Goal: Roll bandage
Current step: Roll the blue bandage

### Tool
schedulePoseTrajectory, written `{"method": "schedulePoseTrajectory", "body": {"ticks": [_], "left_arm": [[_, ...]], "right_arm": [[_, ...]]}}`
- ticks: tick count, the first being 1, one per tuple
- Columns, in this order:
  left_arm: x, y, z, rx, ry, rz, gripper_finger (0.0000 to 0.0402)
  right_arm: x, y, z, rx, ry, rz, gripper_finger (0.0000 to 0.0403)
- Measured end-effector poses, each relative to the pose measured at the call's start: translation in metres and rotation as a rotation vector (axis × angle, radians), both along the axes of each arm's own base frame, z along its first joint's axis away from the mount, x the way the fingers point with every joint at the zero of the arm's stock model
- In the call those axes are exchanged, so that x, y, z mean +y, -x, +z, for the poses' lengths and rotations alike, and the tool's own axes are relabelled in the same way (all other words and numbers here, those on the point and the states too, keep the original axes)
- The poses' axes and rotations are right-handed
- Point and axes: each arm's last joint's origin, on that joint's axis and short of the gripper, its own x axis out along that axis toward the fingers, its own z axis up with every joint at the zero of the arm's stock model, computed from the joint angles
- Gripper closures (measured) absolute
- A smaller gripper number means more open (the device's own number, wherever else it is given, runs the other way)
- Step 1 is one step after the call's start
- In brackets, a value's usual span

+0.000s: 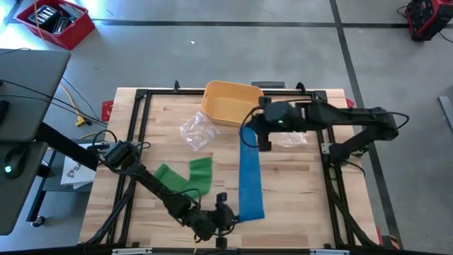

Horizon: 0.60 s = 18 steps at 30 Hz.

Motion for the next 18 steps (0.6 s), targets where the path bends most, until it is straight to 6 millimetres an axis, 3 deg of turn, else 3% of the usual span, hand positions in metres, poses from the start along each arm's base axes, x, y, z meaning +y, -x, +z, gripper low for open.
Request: {"method": "schedulePoseTrajectory", "body": {"ticks": [4, 9, 14, 18], "left_arm": [[-0.006, 0.0, 0.008, -0.074, 0.028, -0.021, 0.0401], [-0.013, 0.005, 0.011, -0.109, 0.061, 0.017, 0.0401], [-0.025, 0.016, 0.012, -0.144, 0.071, 0.076, 0.0401], [-0.034, 0.023, 0.018, -0.192, 0.106, 0.081, 0.0401]], "right_arm": [[-0.005, -0.002, -0.056, 0.062, -0.125, 0.05, 0.0403], [0.011, 0.003, -0.112, 0.08, -0.16, 0.126, 0.0403], [0.033, 0.01, -0.137, 0.083, -0.227, 0.17, 0.0387], [0.044, 0.013, -0.139, 0.102, -0.271, 0.17, 0.0334]]}}
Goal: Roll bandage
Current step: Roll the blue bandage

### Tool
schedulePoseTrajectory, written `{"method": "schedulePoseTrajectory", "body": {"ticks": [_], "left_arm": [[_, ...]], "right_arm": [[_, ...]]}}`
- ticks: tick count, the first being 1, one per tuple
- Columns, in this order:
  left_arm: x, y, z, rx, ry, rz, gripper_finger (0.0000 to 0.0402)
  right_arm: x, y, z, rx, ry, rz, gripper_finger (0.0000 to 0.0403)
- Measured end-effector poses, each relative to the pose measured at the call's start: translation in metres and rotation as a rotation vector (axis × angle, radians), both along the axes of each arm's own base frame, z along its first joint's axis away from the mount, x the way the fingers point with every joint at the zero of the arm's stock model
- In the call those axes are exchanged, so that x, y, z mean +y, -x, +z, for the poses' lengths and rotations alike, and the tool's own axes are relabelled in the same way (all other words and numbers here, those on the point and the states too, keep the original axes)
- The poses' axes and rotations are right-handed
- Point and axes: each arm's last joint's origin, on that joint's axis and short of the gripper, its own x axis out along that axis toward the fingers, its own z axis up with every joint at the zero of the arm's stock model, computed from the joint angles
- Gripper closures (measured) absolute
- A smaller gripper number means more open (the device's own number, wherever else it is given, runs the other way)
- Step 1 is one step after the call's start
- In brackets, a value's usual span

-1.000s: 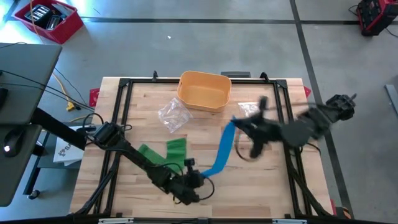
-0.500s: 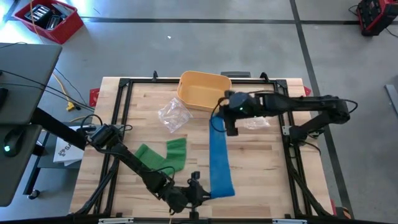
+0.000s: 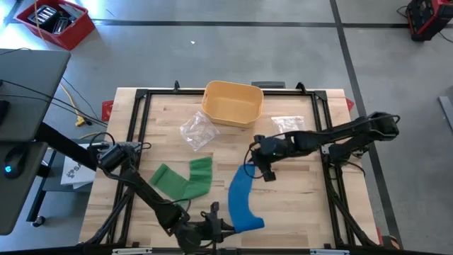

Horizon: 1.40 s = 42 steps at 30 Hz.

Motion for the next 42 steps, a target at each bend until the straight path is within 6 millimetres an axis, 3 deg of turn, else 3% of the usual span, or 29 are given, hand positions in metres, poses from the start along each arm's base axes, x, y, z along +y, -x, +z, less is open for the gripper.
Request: {"method": "schedulePoseTrajectory", "body": {"ticks": [3, 8, 14, 20, 29, 37, 42], "left_arm": [[-0.006, 0.004, 0.006, -0.052, 0.006, 0.023, 0.0401], [-0.016, 0.015, 0.019, -0.155, -0.033, 0.085, 0.0401], [-0.018, 0.019, 0.026, -0.203, -0.06, 0.137, 0.0401], [-0.002, 0.003, 0.036, -0.254, -0.129, 0.169, 0.0401], [0.052, -0.037, 0.034, -0.197, -0.274, 0.354, 0.0401], [0.094, -0.06, 0.014, -0.024, -0.382, 0.455, 0.04], [0.095, -0.06, 0.01, -0.02, -0.327, 0.473, 0.04]], "right_arm": [[0.004, 0.0, 0.006, 0.023, 0.008, 0.017, 0.0287], [0.015, 0.009, 0.036, 0.049, 0.061, -0.023, 0.0245], [0.058, 0.052, 0.07, -0.017, 0.097, 0.046, 0.025], [0.102, 0.095, 0.086, -0.081, 0.02, 0.218, 0.0262], [0.139, 0.122, 0.072, -0.04, 0.09, 0.226, 0.0263], [0.158, 0.102, 0.036, 0.13, 0.118, 0.297, 0.0263], [0.161, 0.093, 0.019, 0.208, 0.165, 0.311, 0.0263]]}}
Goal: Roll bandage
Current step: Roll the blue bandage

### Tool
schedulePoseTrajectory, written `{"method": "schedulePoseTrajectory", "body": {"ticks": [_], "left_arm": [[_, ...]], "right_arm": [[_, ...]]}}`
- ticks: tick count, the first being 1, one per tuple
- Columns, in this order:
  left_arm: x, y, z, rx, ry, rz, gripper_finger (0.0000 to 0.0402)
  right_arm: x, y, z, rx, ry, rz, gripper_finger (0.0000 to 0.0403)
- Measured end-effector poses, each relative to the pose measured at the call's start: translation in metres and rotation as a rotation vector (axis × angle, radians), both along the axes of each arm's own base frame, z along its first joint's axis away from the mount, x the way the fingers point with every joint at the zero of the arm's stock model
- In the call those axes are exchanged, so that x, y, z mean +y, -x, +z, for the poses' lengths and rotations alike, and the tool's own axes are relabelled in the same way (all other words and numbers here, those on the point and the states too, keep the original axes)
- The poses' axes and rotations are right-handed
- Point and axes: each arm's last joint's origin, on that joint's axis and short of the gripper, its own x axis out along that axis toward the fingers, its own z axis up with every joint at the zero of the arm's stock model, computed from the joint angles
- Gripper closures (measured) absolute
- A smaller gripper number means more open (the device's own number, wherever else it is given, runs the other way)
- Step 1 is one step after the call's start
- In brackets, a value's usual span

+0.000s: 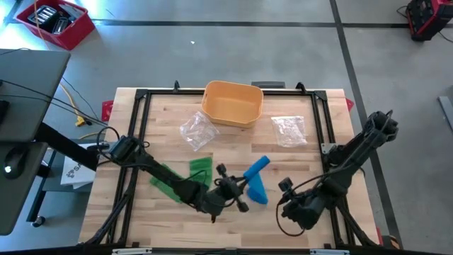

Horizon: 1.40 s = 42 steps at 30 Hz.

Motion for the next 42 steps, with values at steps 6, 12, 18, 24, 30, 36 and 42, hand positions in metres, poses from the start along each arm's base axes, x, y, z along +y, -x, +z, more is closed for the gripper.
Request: {"method": "schedulePoseTrajectory", "body": {"ticks": [6, 12, 18, 24, 30, 36, 42], "left_arm": [[-0.029, 0.004, 0.037, -0.155, 0.035, -0.147, 0.04], [-0.037, -0.003, 0.073, -0.228, 0.031, -0.317, 0.0401], [-0.04, 0.0, 0.08, -0.207, -0.037, -0.246, 0.0401], [-0.028, 0.001, 0.041, -0.081, -0.007, -0.123, 0.0401], [-0.007, 0.01, -0.016, 0.005, 0.079, -0.007, 0.0401], [-0.001, 0.022, -0.036, 0.017, 0.055, 0.09, 0.0401], [-0.01, 0.027, -0.038, 0.029, 0.053, 0.064, 0.0401]], "right_arm": [[-0.001, 0.028, 0.016, 0.037, -0.088, -0.091, 0.0263], [-0.005, 0.066, 0.046, -0.083, -0.183, -0.133, 0.0263], [-0.015, 0.074, 0.061, -0.245, -0.16, -0.156, 0.0263], [-0.013, 0.061, 0.054, -0.253, -0.087, -0.134, 0.0263], [0.003, 0.032, 0.028, -0.124, -0.046, 0.0, 0.0263], [0.01, -0.013, -0.009, -0.019, -0.017, 0.124, 0.0263], [0.004, -0.063, -0.054, 0.051, -0.06, 0.204, 0.0263]]}}
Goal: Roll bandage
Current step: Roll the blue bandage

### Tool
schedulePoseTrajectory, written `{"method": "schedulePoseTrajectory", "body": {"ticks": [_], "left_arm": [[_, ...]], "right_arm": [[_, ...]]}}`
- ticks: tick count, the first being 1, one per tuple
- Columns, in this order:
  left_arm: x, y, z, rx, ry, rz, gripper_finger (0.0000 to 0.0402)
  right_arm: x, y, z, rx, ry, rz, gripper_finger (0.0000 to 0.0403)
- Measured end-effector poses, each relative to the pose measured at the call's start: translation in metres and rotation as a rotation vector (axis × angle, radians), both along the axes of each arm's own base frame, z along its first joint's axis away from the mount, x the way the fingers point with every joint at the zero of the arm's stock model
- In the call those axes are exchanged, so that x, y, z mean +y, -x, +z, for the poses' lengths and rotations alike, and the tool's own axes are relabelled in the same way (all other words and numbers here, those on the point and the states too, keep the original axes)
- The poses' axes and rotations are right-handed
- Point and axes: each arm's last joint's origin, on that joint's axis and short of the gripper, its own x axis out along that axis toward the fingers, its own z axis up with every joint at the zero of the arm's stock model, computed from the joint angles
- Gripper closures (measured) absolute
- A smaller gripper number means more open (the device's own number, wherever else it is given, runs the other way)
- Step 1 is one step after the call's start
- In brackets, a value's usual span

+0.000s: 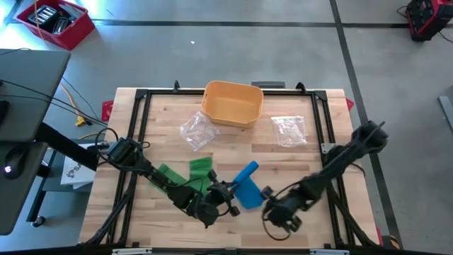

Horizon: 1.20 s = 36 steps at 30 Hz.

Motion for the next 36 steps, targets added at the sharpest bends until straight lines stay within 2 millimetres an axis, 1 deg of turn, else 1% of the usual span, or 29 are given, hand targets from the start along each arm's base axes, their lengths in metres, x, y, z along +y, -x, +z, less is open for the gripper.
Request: {"method": "schedulePoseTrajectory", "body": {"ticks": [2, 5, 9, 13, 17, 21, 23, 25, 27, 29, 31, 33, 36], "left_arm": [[-0.002, 0.002, -0.001, 0.004, -0.003, -0.006, 0.0401], [-0.004, 0.003, -0.001, -0.003, 0.012, -0.006, 0.0401], [-0.004, 0.004, -0.002, -0.007, 0.029, -0.003, 0.0401], [-0.003, 0.004, -0.005, -0.001, 0.042, 0.002, 0.0401], [-0.003, 0.005, -0.006, -0.006, 0.06, 0.007, 0.04], [-0.003, 0.005, -0.006, -0.004, 0.06, 0.007, 0.0398], [-0.003, 0.005, -0.007, 0.007, 0.055, 0.003, 0.0398], [-0.003, 0.006, -0.008, 0.022, 0.046, 0.004, 0.0398], [-0.002, 0.007, -0.011, 0.039, 0.046, 0.009, 0.0397], [-0.001, 0.009, -0.014, 0.053, 0.057, 0.018, 0.0397], [0.001, 0.012, -0.019, 0.074, 0.071, 0.032, 0.0397], [0.004, 0.015, -0.024, 0.108, 0.097, 0.043, 0.0397], [0.007, 0.019, -0.03, 0.139, 0.131, 0.056, 0.0397]], "right_arm": [[-0.001, -0.012, -0.016, 0.006, 0.01, -0.016, 0.0263], [-0.004, -0.026, -0.042, -0.009, 0.089, -0.093, 0.0263], [-0.007, -0.036, -0.062, -0.031, 0.129, -0.208, 0.0263], [-0.009, -0.038, -0.064, -0.028, 0.138, -0.246, 0.0263], [-0.012, -0.04, -0.064, -0.018, 0.133, -0.221, 0.0274], [-0.028, -0.049, -0.071, 0.026, 0.133, -0.24, 0.0311], [-0.035, -0.054, -0.075, 0.043, 0.123, -0.273, 0.0339], [-0.037, -0.054, -0.077, 0.055, 0.114, -0.275, 0.0372], [-0.033, -0.052, -0.074, 0.063, 0.101, -0.241, 0.0394], [-0.026, -0.045, -0.067, 0.077, 0.079, -0.214, 0.0393], [-0.016, -0.029, -0.058, 0.122, 0.064, -0.192, 0.0393], [-0.004, -0.009, -0.045, 0.173, 0.045, -0.156, 0.0399], [0.015, 0.015, -0.014, 0.124, -0.024, -0.15, 0.0399]]}}
